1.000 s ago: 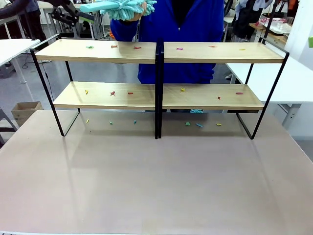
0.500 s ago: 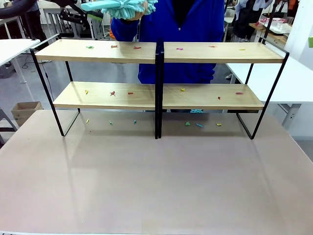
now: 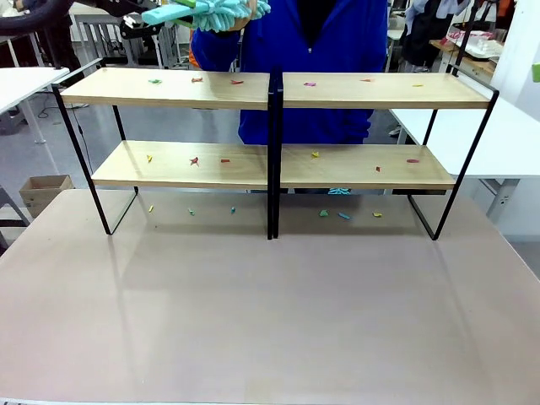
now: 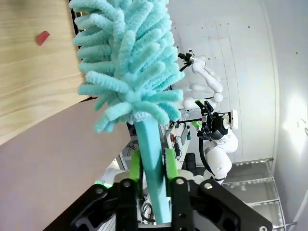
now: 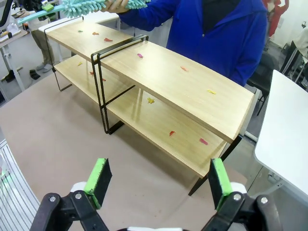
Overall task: Clean the shelves.
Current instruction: Pick up the Duster when the human hands it over.
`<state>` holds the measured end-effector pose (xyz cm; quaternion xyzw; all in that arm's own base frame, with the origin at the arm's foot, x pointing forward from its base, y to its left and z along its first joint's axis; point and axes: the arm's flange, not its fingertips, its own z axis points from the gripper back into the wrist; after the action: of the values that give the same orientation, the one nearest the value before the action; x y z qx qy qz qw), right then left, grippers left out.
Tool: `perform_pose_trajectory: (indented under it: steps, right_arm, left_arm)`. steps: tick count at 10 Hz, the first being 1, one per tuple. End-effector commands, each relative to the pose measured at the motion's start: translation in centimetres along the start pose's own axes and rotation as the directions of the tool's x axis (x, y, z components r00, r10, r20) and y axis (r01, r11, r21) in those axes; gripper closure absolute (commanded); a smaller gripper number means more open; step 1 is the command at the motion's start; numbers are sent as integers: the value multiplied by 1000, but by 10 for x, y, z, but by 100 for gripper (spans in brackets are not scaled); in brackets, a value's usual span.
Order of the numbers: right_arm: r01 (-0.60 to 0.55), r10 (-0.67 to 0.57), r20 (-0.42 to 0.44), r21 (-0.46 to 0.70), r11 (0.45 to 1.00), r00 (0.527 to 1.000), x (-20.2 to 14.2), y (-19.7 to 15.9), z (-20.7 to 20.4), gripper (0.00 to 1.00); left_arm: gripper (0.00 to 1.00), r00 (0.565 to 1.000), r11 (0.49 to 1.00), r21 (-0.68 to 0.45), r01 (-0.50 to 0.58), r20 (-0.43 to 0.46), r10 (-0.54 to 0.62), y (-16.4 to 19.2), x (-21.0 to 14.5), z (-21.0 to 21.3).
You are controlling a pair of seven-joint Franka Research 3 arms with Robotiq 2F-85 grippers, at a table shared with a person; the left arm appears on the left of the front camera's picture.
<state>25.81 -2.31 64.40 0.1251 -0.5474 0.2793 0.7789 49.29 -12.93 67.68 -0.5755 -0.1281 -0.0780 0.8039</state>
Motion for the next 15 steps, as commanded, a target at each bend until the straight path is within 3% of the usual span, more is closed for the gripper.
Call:
perform_pose_trajectory:
  steps: [1, 5, 6, 9, 11, 13, 15]
  right_arm:
    - [-4, 4, 1, 1, 1000, 1000, 0, 0, 0, 0]
    - [-4, 4, 1, 1, 1000, 1000, 0, 0, 0, 0]
    - [-4, 4, 1, 1, 1000, 1000, 0, 0, 0, 0]
    - [-4, 4, 1, 1, 1000, 1000, 0, 0, 0, 0]
    - [-4, 4, 1, 1, 1000, 1000, 0, 0, 0, 0]
    - [-4, 4, 1, 1, 1000, 1000, 0, 0, 0, 0]
    - [-4, 4, 1, 1, 1000, 1000, 0, 0, 0, 0]
  left_arm:
    - [100, 1000, 1000, -24, -9, 17, 9, -1, -1, 0]
    - [100, 1000, 999, -44, 18, 1, -18, -6, -9, 5]
    - [100, 997, 998, -41, 54, -44, -56, -10, -20, 20]
    - [100, 946, 948, 118, 295, -178, -272, -16, -89, 147]
    - [100, 917, 907, 165, 388, -169, -361, -9, -139, 230]
    - [100, 886, 871, 160, 464, -92, -454, 7, -178, 304]
    - [100, 899, 868, 242, 434, -51, -435, 37, -215, 359]
